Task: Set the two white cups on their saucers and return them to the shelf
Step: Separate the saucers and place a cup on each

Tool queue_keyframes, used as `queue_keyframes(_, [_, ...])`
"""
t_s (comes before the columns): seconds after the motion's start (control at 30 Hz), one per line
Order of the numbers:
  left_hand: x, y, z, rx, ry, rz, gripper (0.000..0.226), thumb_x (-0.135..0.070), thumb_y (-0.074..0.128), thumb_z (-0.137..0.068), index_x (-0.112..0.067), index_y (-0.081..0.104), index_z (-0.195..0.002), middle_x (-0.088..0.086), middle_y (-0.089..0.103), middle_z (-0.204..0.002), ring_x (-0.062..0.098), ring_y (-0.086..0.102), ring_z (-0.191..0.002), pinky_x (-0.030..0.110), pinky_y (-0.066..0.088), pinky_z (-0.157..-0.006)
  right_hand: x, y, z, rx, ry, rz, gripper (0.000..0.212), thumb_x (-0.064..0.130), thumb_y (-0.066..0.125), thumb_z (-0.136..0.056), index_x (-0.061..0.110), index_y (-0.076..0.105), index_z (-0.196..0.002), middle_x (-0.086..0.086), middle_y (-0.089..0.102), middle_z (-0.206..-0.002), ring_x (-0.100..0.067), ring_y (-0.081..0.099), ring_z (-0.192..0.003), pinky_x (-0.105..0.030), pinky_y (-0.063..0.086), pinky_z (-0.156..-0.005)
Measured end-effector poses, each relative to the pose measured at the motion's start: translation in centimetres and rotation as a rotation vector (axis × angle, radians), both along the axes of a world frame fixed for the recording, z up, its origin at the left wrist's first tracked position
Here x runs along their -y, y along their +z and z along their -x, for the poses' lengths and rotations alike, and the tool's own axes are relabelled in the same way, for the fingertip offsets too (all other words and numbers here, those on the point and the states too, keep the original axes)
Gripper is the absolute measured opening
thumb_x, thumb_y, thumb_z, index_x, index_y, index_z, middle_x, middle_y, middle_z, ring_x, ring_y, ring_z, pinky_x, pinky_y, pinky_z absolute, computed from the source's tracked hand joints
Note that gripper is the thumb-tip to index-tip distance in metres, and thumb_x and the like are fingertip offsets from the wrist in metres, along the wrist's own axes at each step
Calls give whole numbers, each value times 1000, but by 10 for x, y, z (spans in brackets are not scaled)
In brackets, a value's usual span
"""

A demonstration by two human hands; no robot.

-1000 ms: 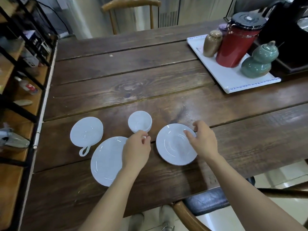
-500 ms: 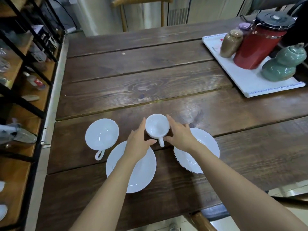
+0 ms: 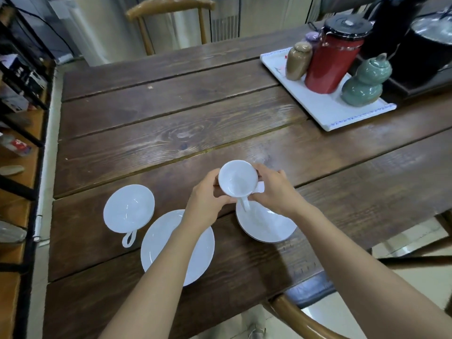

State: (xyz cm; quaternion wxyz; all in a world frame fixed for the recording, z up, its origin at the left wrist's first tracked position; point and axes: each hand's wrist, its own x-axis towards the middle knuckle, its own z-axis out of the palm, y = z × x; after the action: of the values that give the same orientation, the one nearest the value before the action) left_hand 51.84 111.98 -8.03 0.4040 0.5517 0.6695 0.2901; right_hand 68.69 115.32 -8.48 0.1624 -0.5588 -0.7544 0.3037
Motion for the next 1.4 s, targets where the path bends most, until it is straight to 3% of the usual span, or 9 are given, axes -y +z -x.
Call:
queue_keyframes(0.1, [2,1,-20,-11,-88,15,64,-14,75,-76,-24,45,-132,-4,56,-129,5,44,-102,25,37,-83,13,5,-24,-11,-58,14,57,21,72,-73,19,49,-125,5,62,-111,-18,54,-110,-31,27,-95])
queue_keyframes(0.23, [9,-3,-41,7,-165,38,63,-16,76,-76,-22,46,-131,-2,57,-127,7,46,-101,26,36,-81,26,3,-48,18,-100,48,57,19,75,-69,13,51,-121,-4,64,-111,-23,55,-109,-40,37,-100])
queue_keyframes(0.47, [19,-14,-54,-28,-199,93,68,-20,75,-76,-24,41,-135,1,54,-135,20,49,-122,34,41,-95,41,-12,-60,97,-108,82,60,21,72,-73,14,45,-126,-4,65,-114,-22,56,-111,-32,26,-87])
queue_keyframes(0.6, [22,-20,-55,-90,-219,120,69,-23,74,-77,-25,38,-136,1,53,-136,20,50,-122,37,43,-97,42,-19,-62,103,-108,105,60,21,71,-70,13,47,-124,-5,67,-111,-24,59,-108,-39,36,-98])
queue_keyframes(0.77, [24,-23,-57,-142,-237,117,69,-26,72,-79,-25,36,-138,1,52,-138,21,50,-123,38,44,-94,45,-22,-65,101,-99,132,66,19,70,-72,13,42,-131,-8,63,-118,-26,57,-111,-44,38,-100])
queue_keyframes(0.87, [24,-20,-52,-180,-275,99,67,-27,71,-79,-29,36,-137,-2,50,-138,22,49,-124,40,44,-95,43,-16,-69,185,-82,139,66,11,64,-75,16,37,-136,-5,58,-128,-26,51,-119,-40,33,-100])
queue_keyframes(1.0, [25,-9,-30,-246,-248,2,71,-38,66,-82,-28,31,-143,-4,35,-150,20,38,-134,37,37,-101,38,3,-68,232,-182,63,66,4,52,-77,16,33,-139,-7,58,-125,-25,48,-120,-31,18,-87])
queue_keyframes(1.17, [37,5,19,-321,-120,-26,76,-43,61,-85,-27,21,-148,-2,25,-156,20,28,-141,39,31,-110,36,19,-24,152,-95,-9,64,22,60,-84,19,31,-141,-4,54,-134,-20,45,-127,-31,20,-96])
queue_keyframes(1.4, [71,10,110,-363,62,35,75,-44,59,-87,-23,22,-148,-1,29,-155,20,28,-141,39,30,-110,30,12,80,147,147,10,80,38,65,-81,18,24,-147,-4,43,-146,-21,40,-135,-45,25,-111])
